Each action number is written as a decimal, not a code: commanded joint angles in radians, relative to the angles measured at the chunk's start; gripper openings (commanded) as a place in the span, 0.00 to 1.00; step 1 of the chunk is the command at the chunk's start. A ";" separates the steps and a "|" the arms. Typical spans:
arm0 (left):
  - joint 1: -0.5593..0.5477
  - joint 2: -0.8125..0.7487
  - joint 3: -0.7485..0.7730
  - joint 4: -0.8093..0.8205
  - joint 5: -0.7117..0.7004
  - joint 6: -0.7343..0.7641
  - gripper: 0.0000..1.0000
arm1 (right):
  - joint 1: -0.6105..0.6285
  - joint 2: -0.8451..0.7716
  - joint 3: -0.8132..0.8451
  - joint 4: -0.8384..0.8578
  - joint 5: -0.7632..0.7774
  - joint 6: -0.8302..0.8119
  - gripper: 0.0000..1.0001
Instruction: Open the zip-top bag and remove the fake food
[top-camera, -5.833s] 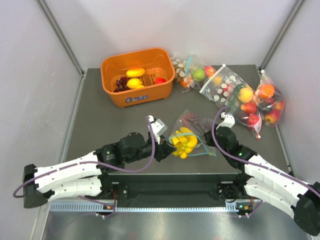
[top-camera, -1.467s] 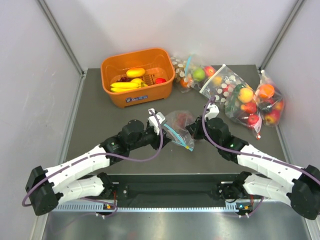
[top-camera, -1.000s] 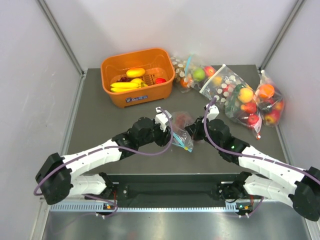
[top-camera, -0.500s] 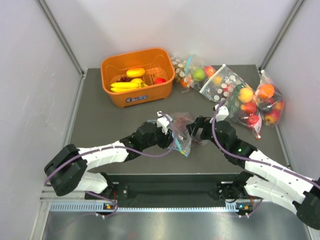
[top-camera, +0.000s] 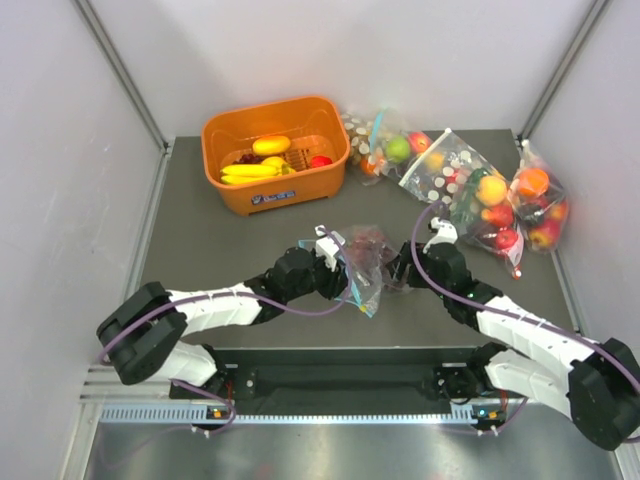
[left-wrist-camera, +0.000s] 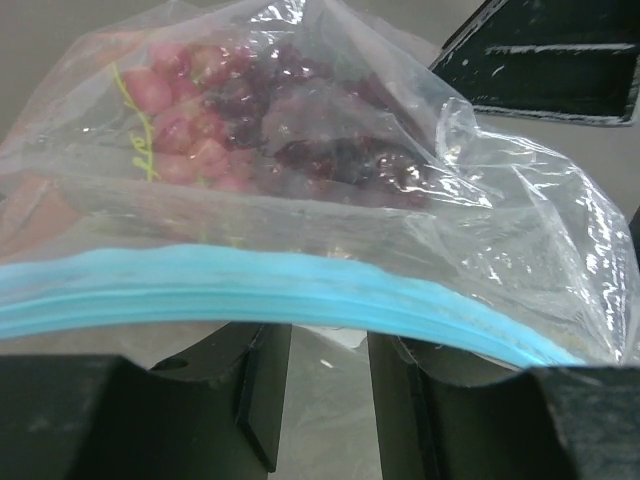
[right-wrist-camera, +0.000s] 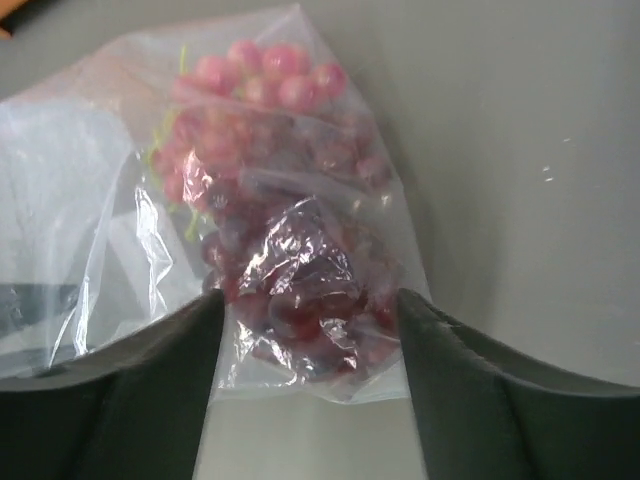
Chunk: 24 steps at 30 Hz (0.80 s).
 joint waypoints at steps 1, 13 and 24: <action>0.002 0.008 -0.017 0.113 0.042 -0.005 0.40 | -0.005 0.018 -0.009 0.102 -0.066 0.019 0.64; 0.002 0.172 0.021 0.311 0.152 -0.005 0.53 | -0.005 -0.007 -0.046 0.091 -0.057 0.033 0.00; 0.024 0.279 0.054 0.494 0.087 -0.059 0.64 | -0.005 -0.054 -0.058 0.057 -0.061 0.023 0.00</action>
